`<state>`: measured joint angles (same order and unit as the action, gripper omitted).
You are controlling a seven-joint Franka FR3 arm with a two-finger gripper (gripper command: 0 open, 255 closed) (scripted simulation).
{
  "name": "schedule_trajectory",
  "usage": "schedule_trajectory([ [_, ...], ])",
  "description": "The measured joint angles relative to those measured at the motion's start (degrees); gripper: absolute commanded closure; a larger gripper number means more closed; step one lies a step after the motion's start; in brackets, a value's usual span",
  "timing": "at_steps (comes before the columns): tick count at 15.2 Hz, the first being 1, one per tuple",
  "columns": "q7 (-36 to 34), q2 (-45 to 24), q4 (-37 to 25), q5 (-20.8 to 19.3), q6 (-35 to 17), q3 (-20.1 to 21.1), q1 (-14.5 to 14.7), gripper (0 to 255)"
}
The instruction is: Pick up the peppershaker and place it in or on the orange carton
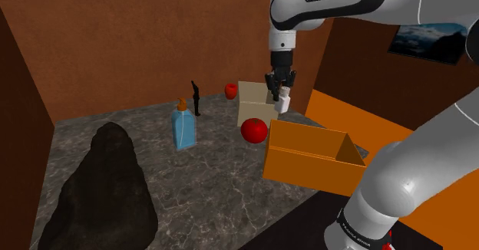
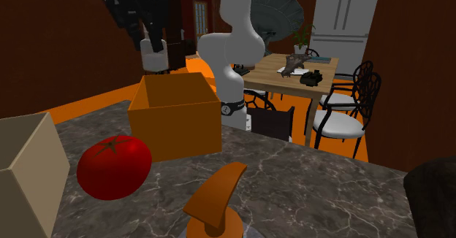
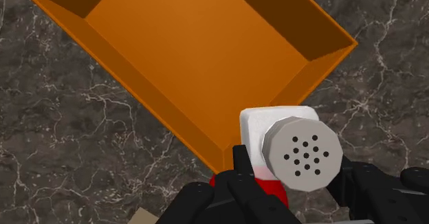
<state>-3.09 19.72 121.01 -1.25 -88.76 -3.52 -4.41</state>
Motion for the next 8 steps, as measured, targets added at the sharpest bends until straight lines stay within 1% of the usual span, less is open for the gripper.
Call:
schedule_trajectory([
  [3, 1.9, 5.4, 4.3, -1.3, 1.0, -1.3, -1.0, 255],
  [6, 3.7, 12.3, 10.3, -2.8, 1.9, -2.6, -2.1, 255],
  [8, 4.8, 16.3, 12.5, -3.9, 3.6, -3.3, -2.9, 255],
])
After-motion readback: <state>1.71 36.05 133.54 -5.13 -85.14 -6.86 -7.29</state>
